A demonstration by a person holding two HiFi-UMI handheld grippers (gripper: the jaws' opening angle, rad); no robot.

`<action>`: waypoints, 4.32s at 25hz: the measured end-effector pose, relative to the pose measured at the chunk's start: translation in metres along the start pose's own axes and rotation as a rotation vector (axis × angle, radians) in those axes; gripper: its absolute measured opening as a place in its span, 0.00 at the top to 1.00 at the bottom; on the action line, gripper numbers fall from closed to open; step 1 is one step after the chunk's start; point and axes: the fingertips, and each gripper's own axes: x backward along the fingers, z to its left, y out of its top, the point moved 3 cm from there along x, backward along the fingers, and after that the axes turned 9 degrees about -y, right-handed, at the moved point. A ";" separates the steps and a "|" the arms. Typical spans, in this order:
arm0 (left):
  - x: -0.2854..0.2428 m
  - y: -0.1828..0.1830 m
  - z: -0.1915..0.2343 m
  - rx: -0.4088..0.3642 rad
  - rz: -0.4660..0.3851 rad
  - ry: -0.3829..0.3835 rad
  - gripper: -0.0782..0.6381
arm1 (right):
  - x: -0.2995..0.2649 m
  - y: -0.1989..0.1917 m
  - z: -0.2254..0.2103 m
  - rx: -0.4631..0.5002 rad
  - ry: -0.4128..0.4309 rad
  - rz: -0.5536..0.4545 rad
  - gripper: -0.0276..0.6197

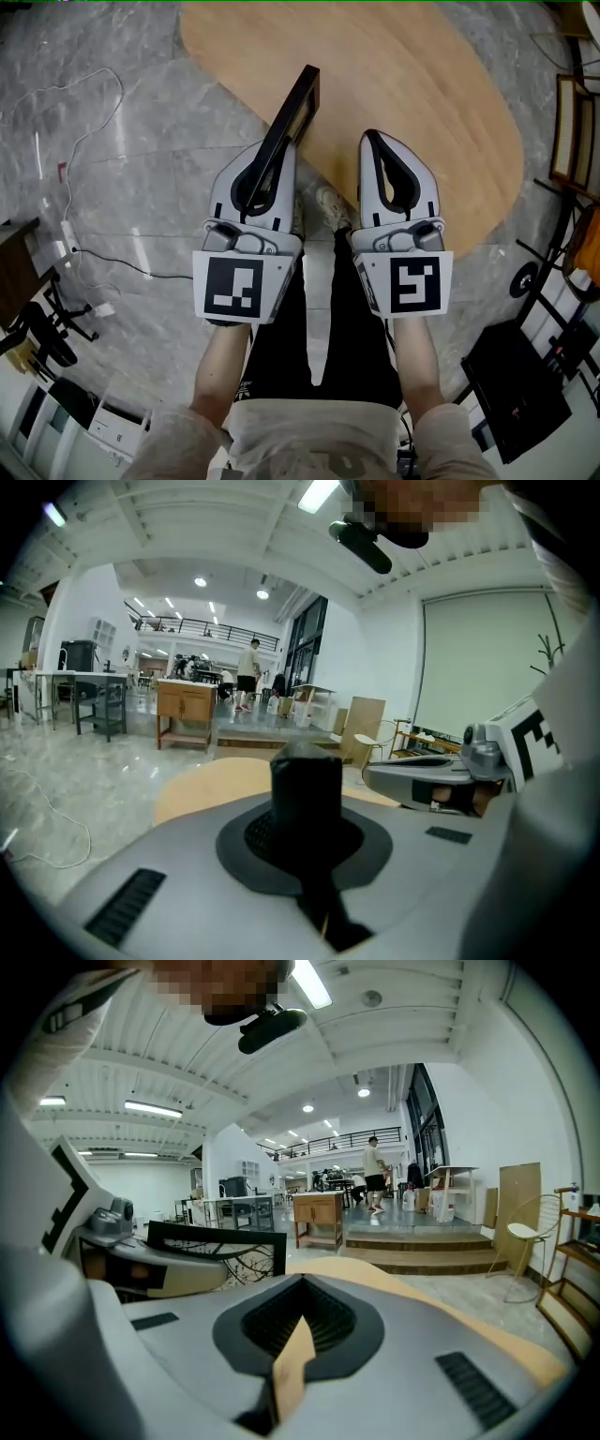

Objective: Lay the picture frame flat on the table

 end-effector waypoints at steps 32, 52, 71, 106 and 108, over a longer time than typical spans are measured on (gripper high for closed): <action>-0.137 -0.139 -0.022 0.970 0.191 -0.242 0.87 | -0.010 -0.047 -0.054 -0.030 0.025 0.112 0.95; -0.184 -0.181 -0.022 1.349 0.172 -0.239 0.87 | -0.013 -0.065 -0.061 -0.104 0.068 0.131 0.95; -0.183 -0.194 -0.018 1.222 0.376 -0.032 0.72 | 0.001 -0.070 -0.081 -0.117 0.036 0.133 0.95; -0.159 -0.190 -0.017 1.175 0.431 0.272 0.43 | 0.008 -0.076 -0.095 -0.084 0.001 0.174 0.95; -0.153 -0.192 -0.016 1.174 0.431 0.274 0.43 | 0.011 -0.077 -0.091 -0.082 0.004 0.175 0.95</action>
